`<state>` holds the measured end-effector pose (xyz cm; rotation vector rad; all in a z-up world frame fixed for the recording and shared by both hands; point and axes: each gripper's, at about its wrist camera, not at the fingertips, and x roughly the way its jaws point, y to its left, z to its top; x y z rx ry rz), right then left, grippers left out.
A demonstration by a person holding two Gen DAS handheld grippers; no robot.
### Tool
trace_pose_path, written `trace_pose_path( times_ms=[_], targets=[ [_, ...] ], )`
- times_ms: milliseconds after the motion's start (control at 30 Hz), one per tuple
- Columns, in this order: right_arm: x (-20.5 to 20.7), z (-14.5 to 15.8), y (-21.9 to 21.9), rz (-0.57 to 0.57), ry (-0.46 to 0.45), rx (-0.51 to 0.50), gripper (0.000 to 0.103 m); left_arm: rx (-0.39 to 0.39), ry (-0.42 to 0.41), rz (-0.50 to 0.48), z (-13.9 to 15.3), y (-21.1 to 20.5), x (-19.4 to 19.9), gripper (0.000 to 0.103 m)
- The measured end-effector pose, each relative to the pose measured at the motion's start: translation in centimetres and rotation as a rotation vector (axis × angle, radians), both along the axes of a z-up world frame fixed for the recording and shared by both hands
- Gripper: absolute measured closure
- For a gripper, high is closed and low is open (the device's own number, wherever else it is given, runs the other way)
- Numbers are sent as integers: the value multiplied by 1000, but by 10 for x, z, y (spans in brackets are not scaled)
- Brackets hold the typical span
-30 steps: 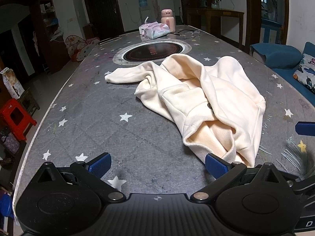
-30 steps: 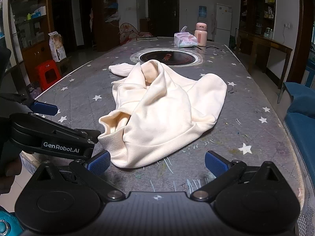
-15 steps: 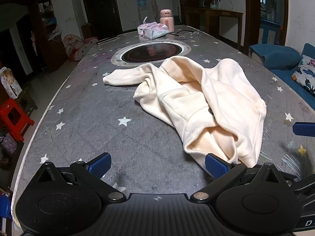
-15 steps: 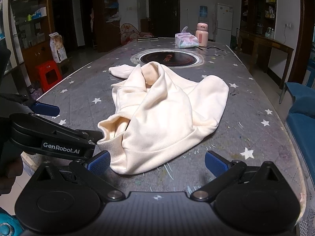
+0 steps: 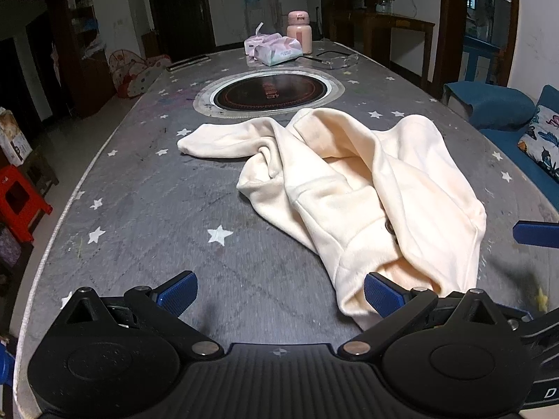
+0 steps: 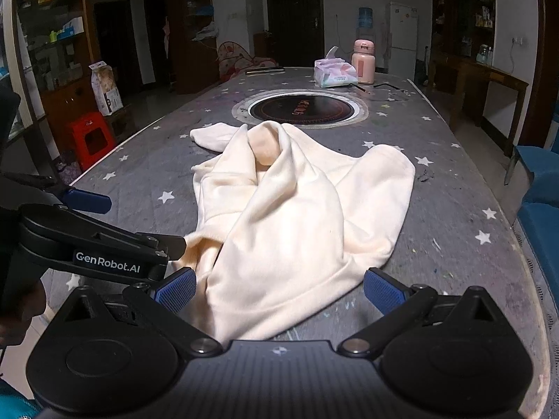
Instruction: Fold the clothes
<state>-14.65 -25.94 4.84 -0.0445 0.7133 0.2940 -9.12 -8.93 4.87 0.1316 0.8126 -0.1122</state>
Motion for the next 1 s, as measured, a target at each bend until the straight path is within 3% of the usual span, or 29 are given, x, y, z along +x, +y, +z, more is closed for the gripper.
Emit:
trace_pose_path(
  times_ms=[367,500,667,1000],
  targets=[
    [41,5,-1,3,-3,-4,0,-9,19,14,-1,8,41,0],
    [60,6,-6,-9,8,14,3,8,-13,31,-1,13,54,0],
    [89,6,-10,-19,36,66,16,3,-33,53,0,22,71,0],
    [145,1,6,5,36,30,42,22,-53,55,5,29,90,0]
  ],
)
